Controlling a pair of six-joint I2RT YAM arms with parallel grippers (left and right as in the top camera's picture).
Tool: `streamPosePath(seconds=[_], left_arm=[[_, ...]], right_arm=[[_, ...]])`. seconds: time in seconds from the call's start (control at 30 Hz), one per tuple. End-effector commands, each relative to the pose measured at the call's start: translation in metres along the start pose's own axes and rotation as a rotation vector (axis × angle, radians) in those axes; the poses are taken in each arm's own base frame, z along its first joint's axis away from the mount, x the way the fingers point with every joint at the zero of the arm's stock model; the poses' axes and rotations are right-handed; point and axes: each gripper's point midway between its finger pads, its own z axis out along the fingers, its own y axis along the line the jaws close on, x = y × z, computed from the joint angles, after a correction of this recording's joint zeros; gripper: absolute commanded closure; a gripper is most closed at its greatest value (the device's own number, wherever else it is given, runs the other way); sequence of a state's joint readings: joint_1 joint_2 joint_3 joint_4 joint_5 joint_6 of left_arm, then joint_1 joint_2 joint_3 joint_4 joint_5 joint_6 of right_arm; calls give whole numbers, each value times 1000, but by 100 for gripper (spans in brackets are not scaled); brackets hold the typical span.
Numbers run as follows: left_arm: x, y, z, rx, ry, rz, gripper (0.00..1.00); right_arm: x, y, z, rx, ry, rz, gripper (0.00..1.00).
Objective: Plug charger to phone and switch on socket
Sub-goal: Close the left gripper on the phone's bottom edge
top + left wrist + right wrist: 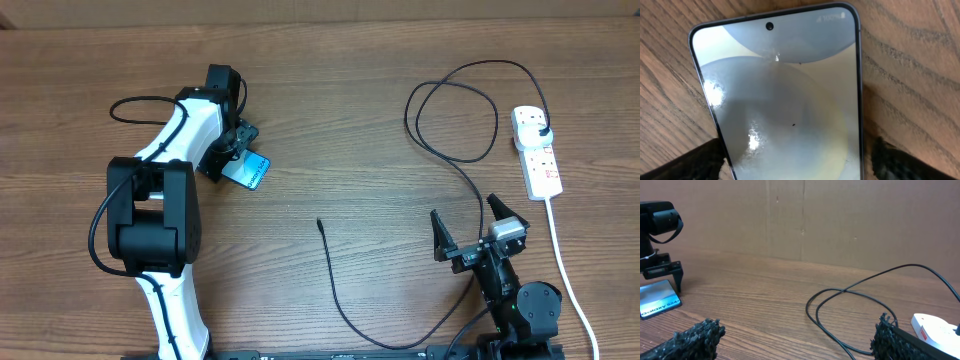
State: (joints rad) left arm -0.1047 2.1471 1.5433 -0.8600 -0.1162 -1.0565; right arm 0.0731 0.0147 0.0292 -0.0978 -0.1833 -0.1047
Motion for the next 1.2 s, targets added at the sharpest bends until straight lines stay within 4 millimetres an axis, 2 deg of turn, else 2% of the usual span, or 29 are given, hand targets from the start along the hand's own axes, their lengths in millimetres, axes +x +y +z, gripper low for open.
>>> streamPosePath(seconds=[0.0,0.23,0.4,0.6,0.87,1.17], left_arm=[[15,10,21,-51,43,-7,0],[15,10,21,-51,43,-9,0],[18,9,20,-50,42,-10,5],[18,9,20,-51,42,-9,4],[17,9,21,-52,39,-9,11],[17,9,21,-52,39,-9,11]], right_arm=[[1,1,0,-3,-8,5,0],[1,1,0,-3,-7,5,0],[1,1,0,-3,-7,5,0],[1,1,0,-3,-8,5,0],[1,1,0,-3,-8,5,0],[1,1,0,-3,-8,4,0]])
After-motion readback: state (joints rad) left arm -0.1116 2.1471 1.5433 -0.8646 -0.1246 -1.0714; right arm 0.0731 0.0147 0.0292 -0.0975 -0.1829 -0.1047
